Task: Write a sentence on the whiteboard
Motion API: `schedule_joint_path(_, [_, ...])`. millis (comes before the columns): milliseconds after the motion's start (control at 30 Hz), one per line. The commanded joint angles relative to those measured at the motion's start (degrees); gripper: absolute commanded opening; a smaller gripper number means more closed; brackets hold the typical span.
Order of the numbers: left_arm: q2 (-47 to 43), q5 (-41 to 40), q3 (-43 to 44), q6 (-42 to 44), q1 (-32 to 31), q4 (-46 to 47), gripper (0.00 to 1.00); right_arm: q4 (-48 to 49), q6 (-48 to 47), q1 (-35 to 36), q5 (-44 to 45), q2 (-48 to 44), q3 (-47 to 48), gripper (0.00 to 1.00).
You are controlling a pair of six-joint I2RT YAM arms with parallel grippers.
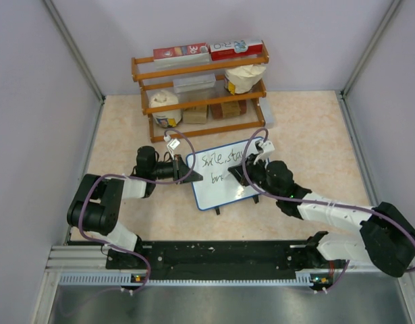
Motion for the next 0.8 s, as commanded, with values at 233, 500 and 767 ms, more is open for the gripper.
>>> schedule_joint_path(233, [0.8, -4.0, -0.5, 2.5, 0.2, -1.9, 0.0, -0.3, -1.5, -0.8, 3.3, 0.3, 7.0, 0.0])
schedule_joint_path(500, [0.8, -4.1, -0.5, 2.5, 0.2, -1.9, 0.0, -1.4, -1.4, -0.9, 4.4, 2.0, 8.1, 0.0])
schedule_joint_path(767, [0.8, -4.1, -0.5, 2.5, 0.2, -1.9, 0.0, -0.8, -1.1, -0.9, 4.5, 2.9, 6.6, 0.0])
